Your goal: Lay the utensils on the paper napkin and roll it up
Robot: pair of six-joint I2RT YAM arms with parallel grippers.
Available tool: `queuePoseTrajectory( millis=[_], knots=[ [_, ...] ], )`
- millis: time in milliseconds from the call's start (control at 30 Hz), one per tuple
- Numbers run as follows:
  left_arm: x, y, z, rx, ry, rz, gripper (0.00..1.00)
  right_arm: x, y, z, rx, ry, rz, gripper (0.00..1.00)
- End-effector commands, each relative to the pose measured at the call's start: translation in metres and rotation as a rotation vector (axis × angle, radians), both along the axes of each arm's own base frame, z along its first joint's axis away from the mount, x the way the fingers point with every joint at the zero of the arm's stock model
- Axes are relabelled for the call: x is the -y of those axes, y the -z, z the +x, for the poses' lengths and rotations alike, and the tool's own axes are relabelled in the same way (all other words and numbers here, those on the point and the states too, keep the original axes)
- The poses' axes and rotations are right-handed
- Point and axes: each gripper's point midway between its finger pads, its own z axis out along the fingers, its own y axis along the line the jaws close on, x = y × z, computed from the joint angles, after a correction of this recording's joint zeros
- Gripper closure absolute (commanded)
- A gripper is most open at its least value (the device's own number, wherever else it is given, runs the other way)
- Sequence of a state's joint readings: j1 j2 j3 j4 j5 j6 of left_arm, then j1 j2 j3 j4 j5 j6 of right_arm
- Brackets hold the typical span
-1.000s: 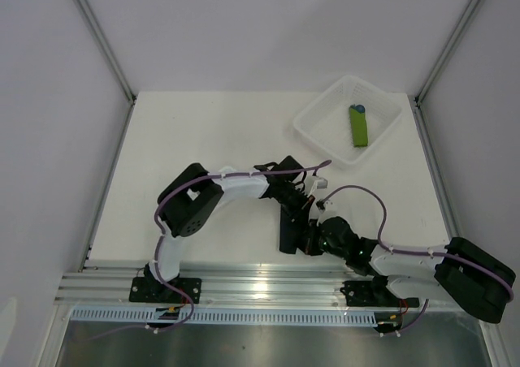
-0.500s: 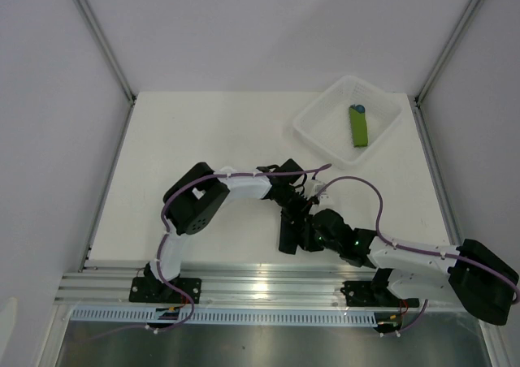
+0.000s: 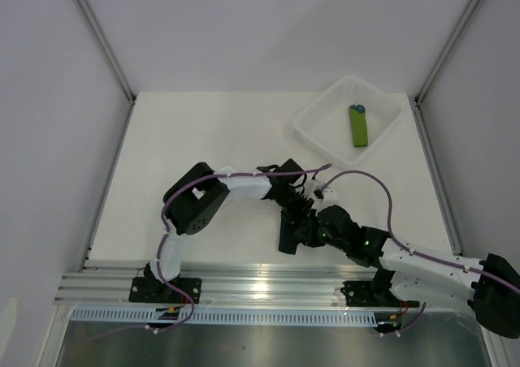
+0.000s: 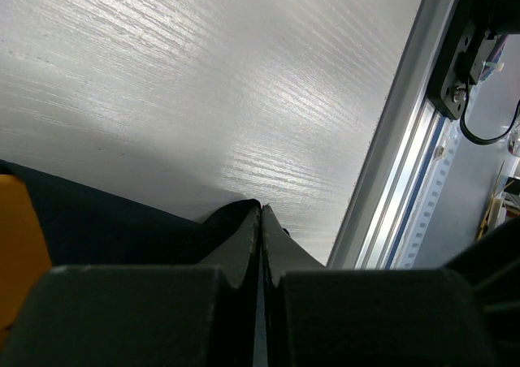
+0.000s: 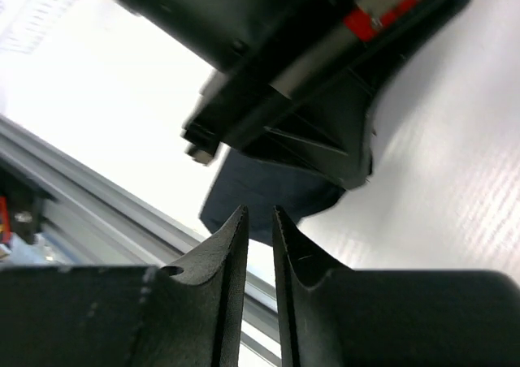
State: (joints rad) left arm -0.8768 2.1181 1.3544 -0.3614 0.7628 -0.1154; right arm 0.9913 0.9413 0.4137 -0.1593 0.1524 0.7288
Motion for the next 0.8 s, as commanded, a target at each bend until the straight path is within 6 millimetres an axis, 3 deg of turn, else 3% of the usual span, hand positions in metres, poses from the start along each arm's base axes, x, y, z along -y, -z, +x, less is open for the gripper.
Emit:
queuePoseTrajectory(
  millis=[0, 267, 567, 767],
  knots=[
    [0.004, -0.011, 0.005, 0.031, 0.002, -0.021, 0.99, -0.011, -0.009, 0.008, 0.054, 0.009, 0.081, 0.80],
    [0.008, -0.017, 0.007, 0.033, 0.006, -0.036, 0.99, -0.028, 0.001, 0.022, 0.094, -0.031, 0.045, 0.87],
    [0.012, -0.032, 0.008, 0.047, 0.007, -0.075, 0.99, -0.016, 0.042, 0.021, 0.032, 0.001, -0.067, 0.89],
    [0.017, -0.051, 0.004, 0.045, 0.015, -0.116, 0.99, -0.022, 0.050, 0.018, 0.017, -0.021, -0.080, 0.89]
  ],
)
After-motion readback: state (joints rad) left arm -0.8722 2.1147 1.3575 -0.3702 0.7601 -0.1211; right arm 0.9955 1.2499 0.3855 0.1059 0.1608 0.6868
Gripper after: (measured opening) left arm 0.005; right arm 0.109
